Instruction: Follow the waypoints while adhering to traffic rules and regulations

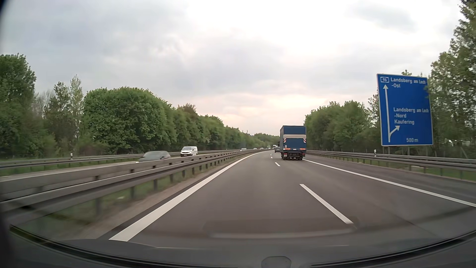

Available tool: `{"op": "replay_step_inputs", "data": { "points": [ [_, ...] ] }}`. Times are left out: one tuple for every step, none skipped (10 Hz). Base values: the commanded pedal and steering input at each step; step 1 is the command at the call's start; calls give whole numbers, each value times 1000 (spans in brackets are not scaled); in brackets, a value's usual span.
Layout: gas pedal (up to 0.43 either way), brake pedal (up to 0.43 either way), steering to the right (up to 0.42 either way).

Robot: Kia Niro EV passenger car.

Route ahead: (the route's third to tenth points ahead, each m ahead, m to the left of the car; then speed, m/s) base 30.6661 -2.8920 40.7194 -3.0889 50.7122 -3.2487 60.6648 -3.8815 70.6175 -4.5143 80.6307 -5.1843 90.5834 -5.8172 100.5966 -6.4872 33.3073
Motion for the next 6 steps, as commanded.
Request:
{"op": "replay_step_inputs", "data": {
  "points": [
    [220,0,8],
    [220,0,8],
    [220,0,8],
    [220,0,8],
    [220,0,8],
    [220,0,8]
  ]
}}
